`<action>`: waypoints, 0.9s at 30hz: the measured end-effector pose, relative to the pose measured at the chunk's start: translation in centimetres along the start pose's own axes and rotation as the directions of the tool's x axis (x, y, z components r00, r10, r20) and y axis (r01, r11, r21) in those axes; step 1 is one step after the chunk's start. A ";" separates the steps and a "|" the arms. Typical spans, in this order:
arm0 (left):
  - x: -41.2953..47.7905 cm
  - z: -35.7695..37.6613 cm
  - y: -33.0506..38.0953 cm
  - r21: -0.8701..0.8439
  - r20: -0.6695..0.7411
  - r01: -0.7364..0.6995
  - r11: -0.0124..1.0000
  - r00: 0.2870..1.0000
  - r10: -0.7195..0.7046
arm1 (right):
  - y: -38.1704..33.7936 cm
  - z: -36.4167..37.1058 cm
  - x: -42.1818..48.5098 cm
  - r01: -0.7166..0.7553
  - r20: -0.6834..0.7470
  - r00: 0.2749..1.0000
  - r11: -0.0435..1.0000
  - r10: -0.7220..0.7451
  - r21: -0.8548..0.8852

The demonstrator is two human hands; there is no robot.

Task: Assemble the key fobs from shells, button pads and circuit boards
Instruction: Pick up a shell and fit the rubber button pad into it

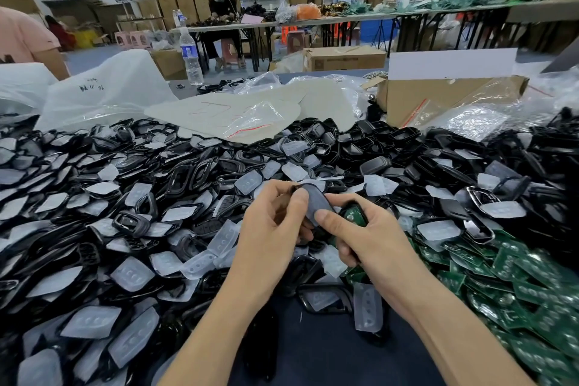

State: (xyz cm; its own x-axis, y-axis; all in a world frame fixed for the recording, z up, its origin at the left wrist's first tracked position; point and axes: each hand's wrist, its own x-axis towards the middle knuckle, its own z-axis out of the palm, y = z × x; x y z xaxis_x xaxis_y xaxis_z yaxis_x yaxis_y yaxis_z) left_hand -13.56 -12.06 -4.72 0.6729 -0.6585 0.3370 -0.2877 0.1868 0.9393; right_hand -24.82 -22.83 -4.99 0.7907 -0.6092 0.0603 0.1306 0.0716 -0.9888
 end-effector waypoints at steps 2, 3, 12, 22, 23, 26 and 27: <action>0.0 0.0 0.0 -0.030 -0.014 0.007 1.000 1.000 -0.007 | 0.0 0.2 -0.1 0.010 0.003 1.000 1.000 -0.010 0.023; 0.0 0.0 0.0 -0.036 -0.015 0.008 0.999 1.000 -0.009 | 0.0 0.2 -0.2 0.010 0.007 1.000 1.000 -0.011 0.022; 0.1 -0.9 -0.8 0.313 -0.036 -0.171 0.934 0.981 0.192 | 0.2 -0.1 -0.5 0.451 -0.032 0.774 0.588 -0.632 -0.672; 0.0 -1.8 -1.3 0.553 -0.032 -0.559 0.618 0.727 0.686 | 1.5 -0.6 -0.9 0.579 0.253 0.396 0.027 -0.883 -0.815; 0.0 -1.8 -1.3 0.550 -0.031 -0.565 0.615 0.722 0.691 | 1.5 -0.6 -0.9 0.582 0.253 0.394 0.026 -0.883 -0.813; -0.1 -1.8 -1.1 0.536 -0.045 -0.573 0.620 0.715 0.698 | 1.5 -0.7 -0.9 0.579 0.254 0.391 0.022 -0.885 -0.815; -0.2 -1.8 -1.1 0.534 -0.055 -0.571 0.624 0.713 0.699 | 1.4 -0.7 -0.9 0.579 0.257 0.388 0.017 -0.885 -0.815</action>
State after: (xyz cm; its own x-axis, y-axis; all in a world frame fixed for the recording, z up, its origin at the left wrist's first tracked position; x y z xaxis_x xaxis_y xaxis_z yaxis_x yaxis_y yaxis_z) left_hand -12.16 -10.83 -5.65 0.3163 -0.2996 0.9001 -0.9271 0.1033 0.3602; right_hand -25.78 -22.73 -6.57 0.3452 -0.0969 0.9335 -0.0271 -0.9953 -0.0933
